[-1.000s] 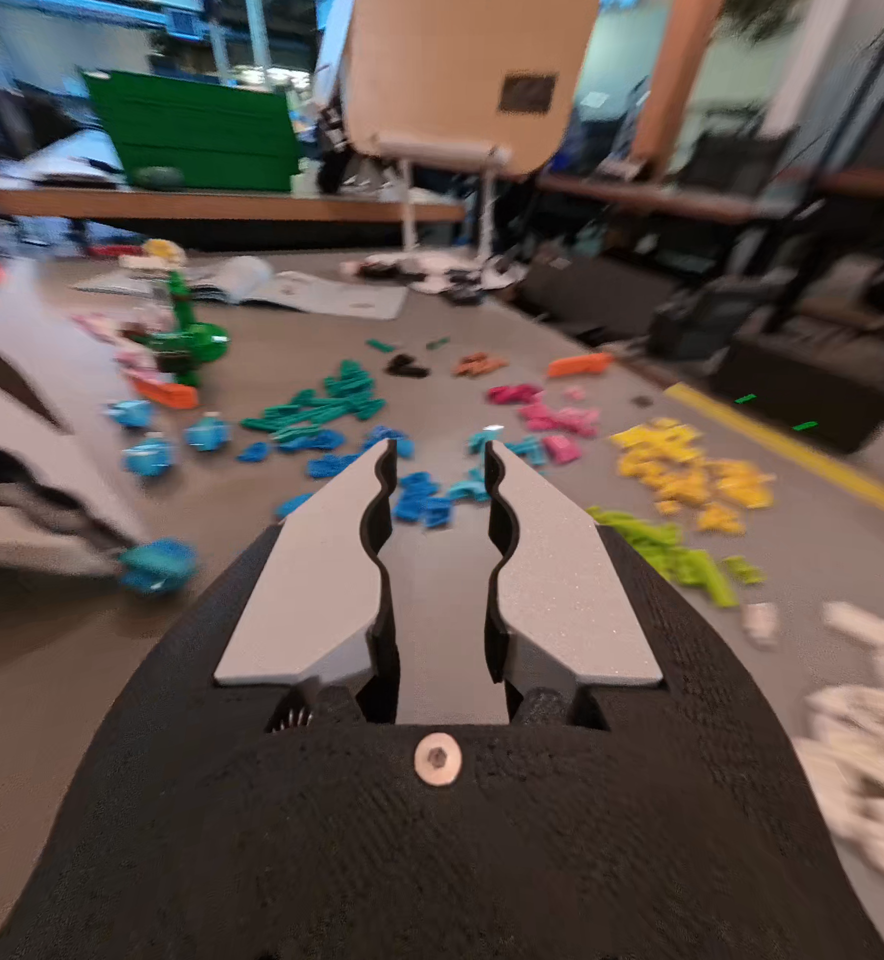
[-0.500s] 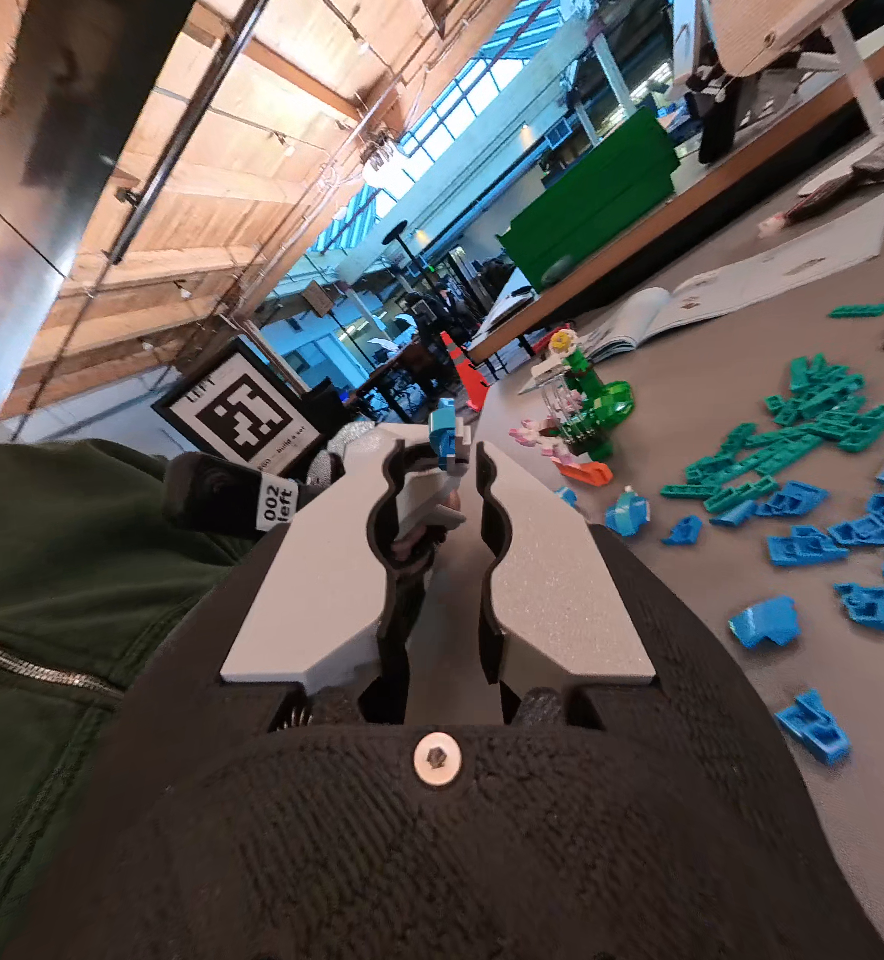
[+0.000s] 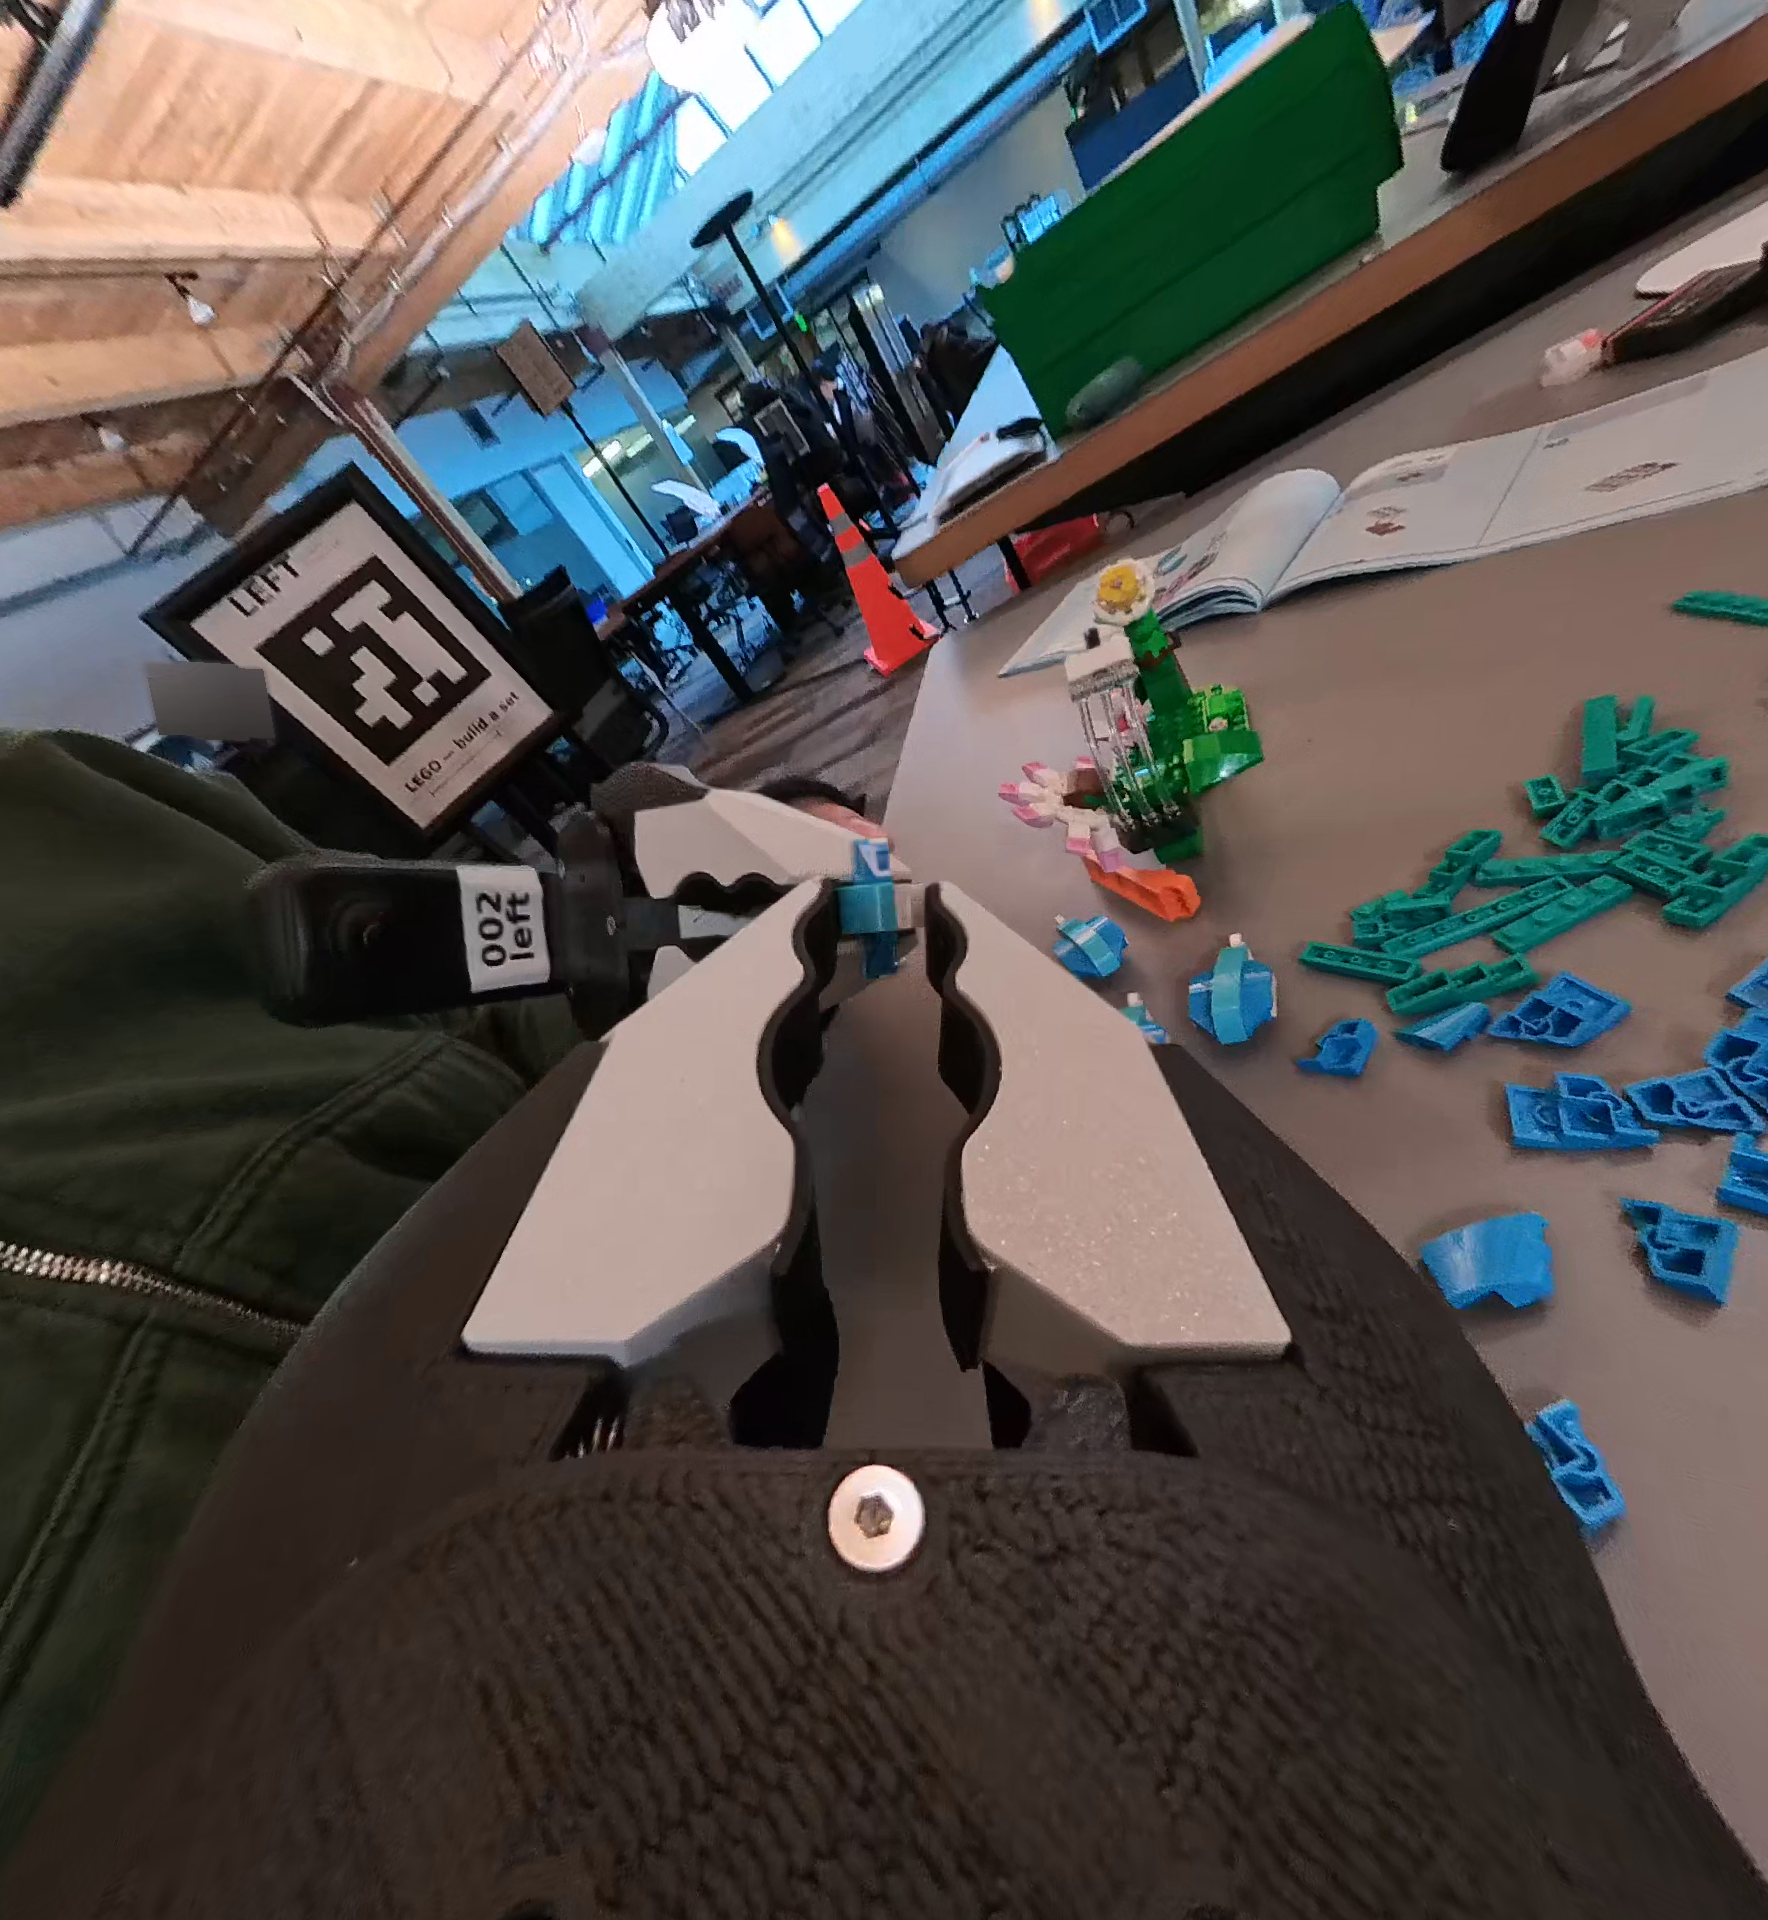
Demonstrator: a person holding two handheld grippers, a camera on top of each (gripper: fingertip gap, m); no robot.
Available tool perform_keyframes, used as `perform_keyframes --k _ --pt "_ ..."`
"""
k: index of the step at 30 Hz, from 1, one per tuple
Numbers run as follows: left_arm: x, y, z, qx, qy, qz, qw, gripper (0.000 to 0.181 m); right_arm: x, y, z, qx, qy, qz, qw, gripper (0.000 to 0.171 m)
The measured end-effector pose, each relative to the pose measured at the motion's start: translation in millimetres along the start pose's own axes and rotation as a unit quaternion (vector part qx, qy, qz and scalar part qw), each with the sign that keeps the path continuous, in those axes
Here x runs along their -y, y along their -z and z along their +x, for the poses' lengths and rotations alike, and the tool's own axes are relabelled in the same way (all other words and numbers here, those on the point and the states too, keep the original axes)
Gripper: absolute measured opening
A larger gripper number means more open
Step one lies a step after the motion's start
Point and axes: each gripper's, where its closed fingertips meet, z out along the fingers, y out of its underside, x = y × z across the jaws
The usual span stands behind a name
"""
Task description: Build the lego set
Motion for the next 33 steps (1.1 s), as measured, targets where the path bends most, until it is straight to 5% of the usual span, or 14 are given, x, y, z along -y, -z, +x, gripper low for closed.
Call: perform_keyframes --k 12,16,23,26,29,33 --pt "6.4 20.0 -41.3 0.022 0.162 0.085 0.983 0.023 31.6 35.2 -47.4 -0.068 0.185 -0.005 0.980 0.014" --pt "-24.8 36.1 -94.5 0.117 0.213 0.041 0.969 0.027 47.5 57.6 -78.2 -0.121 0.246 -0.009 0.962 0.014" --pt "-109.4 120.9 -195.6 0.295 0.297 -0.034 0.908 0.036 86.1 120.4 -112.5 -0.293 0.304 0.027 0.906 0.014" --pt "-137.9 148.6 -209.6 0.324 0.335 -0.042 0.884 0.037 103.9 135.3 -134.5 -0.319 0.312 0.032 0.894 0.014" --pt "-158.3 161.1 -216.2 0.336 0.355 -0.048 0.871 0.036 124.9 157.1 -151.8 -0.386 0.388 -0.021 0.837 0.014" --pt "-186.7 151.6 -206.5 0.308 0.403 -0.071 0.859 0.039 140.7 142.1 -165.1 -0.359 0.461 -0.084 0.807 0.014"
